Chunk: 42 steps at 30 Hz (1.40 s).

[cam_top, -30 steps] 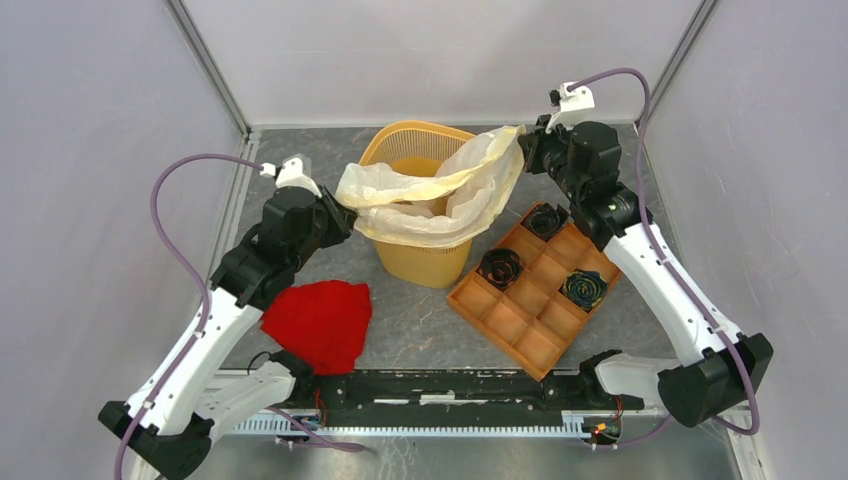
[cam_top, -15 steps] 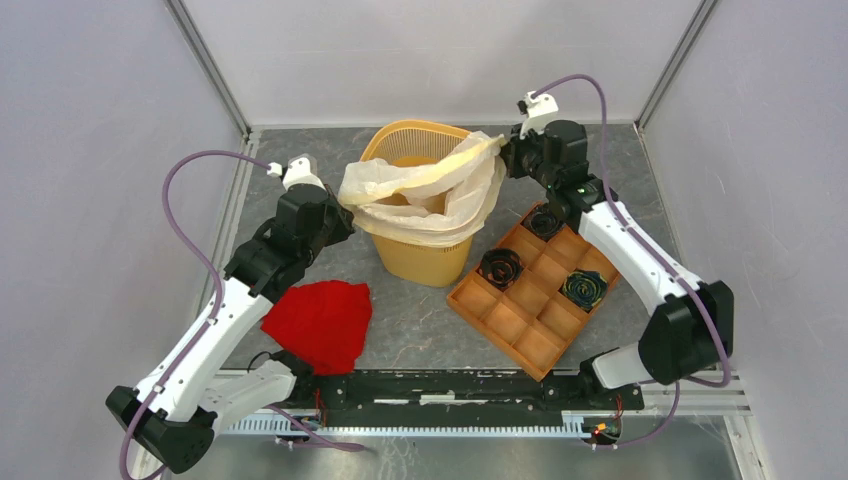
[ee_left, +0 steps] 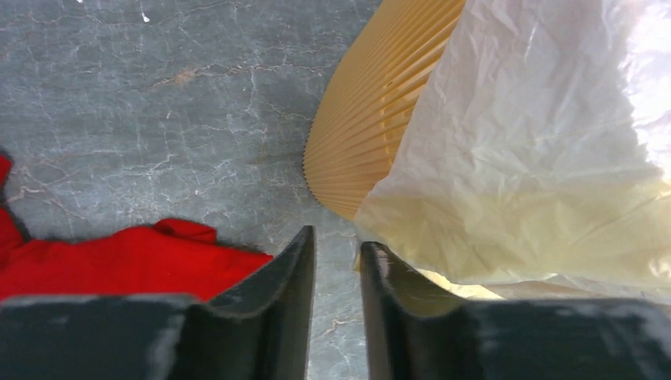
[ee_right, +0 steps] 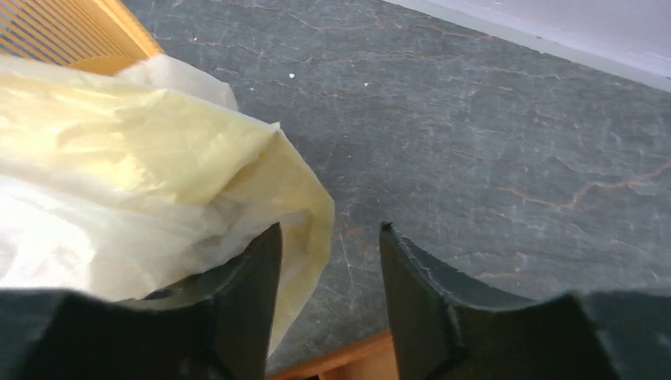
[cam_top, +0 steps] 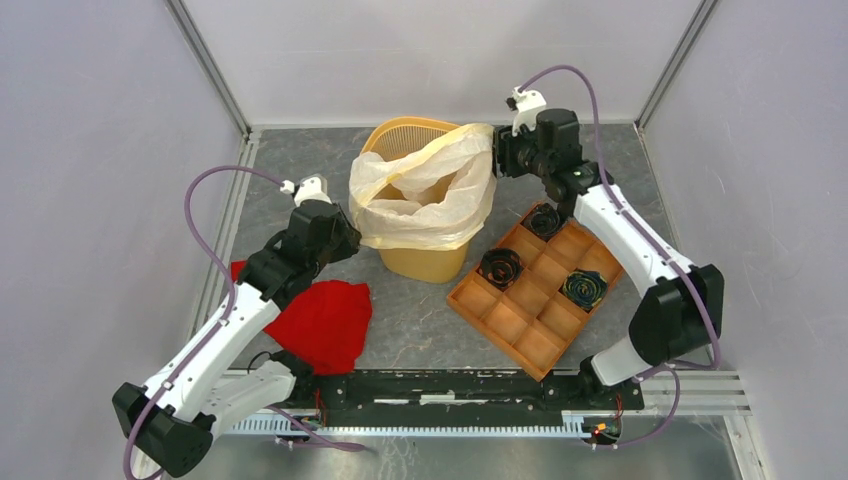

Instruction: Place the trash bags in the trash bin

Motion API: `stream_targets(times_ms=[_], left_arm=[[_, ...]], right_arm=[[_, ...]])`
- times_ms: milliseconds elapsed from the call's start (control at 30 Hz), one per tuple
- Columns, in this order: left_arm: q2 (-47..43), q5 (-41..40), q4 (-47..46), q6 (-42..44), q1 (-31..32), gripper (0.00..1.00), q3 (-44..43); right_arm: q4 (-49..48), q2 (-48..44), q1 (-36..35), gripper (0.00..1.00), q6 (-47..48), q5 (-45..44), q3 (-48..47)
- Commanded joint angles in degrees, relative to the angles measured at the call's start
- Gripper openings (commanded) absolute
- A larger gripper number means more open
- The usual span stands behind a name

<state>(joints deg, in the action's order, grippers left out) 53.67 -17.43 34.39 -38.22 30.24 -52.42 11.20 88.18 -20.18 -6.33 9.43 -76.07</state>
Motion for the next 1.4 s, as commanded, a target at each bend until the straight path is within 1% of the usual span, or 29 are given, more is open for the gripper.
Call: stream_targets(times_ms=[0, 67, 167, 233, 300, 333, 367, 433, 467, 533, 600, 633, 667, 733, 800, 867, 933, 1033, 1067, 1167, 1267, 1300, 1367], left_arm=[[-1.1, -0.4, 1.6, 1.0, -0.4, 0.41, -2.1], [-2.3, -1.0, 3.3, 1.8, -0.4, 0.56, -2.7], [-4.4, -2.7, 8.9, 3.3, -0.4, 0.77, -5.9], [-6.0, -5.0, 12.4, 5.1, -0.4, 0.87, -9.2], [-7.7, -6.4, 13.7, 9.2, -0.4, 0.96, -12.9], [-8.4, -5.8, 12.9, 12.1, -0.4, 0.99, -14.9], [-8.6, -4.8, 12.1, 14.5, -0.4, 1.0, -16.7], [-7.1, -0.8, 10.2, 18.9, -0.4, 1.0, -21.8], [-5.6, 2.7, 9.1, 20.7, -0.4, 1.0, -24.7], [-1.3, 11.4, 6.2, 23.1, -0.4, 1.0, -28.3], [5.7, 20.6, 4.1, 25.1, -0.4, 1.0, -32.1], [8.9, 24.0, 3.6, 25.8, -0.3, 0.99, -34.1], [12.1, 26.5, 3.4, 26.3, -0.2, 0.98, -36.5], [17.6, 29.0, 3.2, 27.3, 0.0, 0.97, -41.2], [21.7, 27.5, 3.2, 29.1, 1.0, 0.96, -44.9], [24.5, 22.1, 4.1, 32.0, 3.5, 0.96, -47.2], [25.9, 15.4, 4.9, 35.0, 5.7, 0.97, -47.5], [26.3, 10.8, 5.3, 36.2, 6.5, 0.97, -45.9], [26.4, 9.8, 5.2, 36.4, 6.8, 0.96, -45.5], [26.9, 7.5, 5.2, 36.6, 7.4, 0.86, -45.1], [27.7, 4.1, 4.8, 36.3, 7.5, 0.73, -46.0], [28.0, 3.5, 4.5, 36.3, 7.5, 0.65, -46.4], [28.6, 2.5, 4.1, 36.1, 7.5, 0.59, -47.1]], right_arm=[[9.6, -6.2, 0.2, 0.64, 1.3, -4.2, -4.5], [10.0, -10.1, 0.2, 0.74, 2.4, -5.0, -2.1], [11.9, -14.3, 0.3, 0.83, 4.3, -8.4, -0.6], [11.9, -16.3, 0.3, 0.87, 5.1, -9.7, 0.6], [11.1, -18.1, 0.2, 0.88, 4.6, -10.1, 2.0], [10.5, -18.6, 0.3, 0.89, 4.0, -9.6, 3.1], [9.9, -19.2, 0.2, 0.9, 3.3, -8.8, 3.9], [8.0, -20.1, 0.3, 0.94, 1.8, -6.3, 5.2], [7.0, -20.4, 0.4, 0.97, 0.5, -5.1, 6.0], [3.7, -20.9, 1.8, 0.98, -1.7, -1.0, 8.3], [-2.8, -21.5, 5.1, 0.98, -4.7, 6.0, 13.2], [-7.2, -21.6, 7.0, 0.98, -7.1, 11.0, 15.5], [-11.4, -21.4, 9.8, 0.98, -9.6, 14.9, 18.1], [-19.0, -20.6, 13.5, 0.98, -14.9, 22.9, 21.5], [-25.6, -19.6, 15.3, 0.98, -20.0, 28.0, 24.0], [-29.1, -18.6, 16.1, 0.98, -23.0, 30.8, 25.4], [-29.8, -18.1, 16.5, 0.98, -23.6, 31.4, 25.8], [-29.9, -17.7, 17.2, 0.98, -23.4, 31.6, 26.0], [-30.2, -17.4, 17.2, 0.98, -23.6, 31.7, 25.9], [-33.4, -16.1, 17.2, 0.94, -25.9, 32.8, 26.2], [-38.6, -14.4, 17.2, 0.85, -29.4, 34.0, 26.8], [-39.6, -13.6, 17.3, 0.83, -30.2, 34.2, 26.7], [-41.1, -12.5, 17.3, 0.79, -30.7, 34.3, 26.3]])
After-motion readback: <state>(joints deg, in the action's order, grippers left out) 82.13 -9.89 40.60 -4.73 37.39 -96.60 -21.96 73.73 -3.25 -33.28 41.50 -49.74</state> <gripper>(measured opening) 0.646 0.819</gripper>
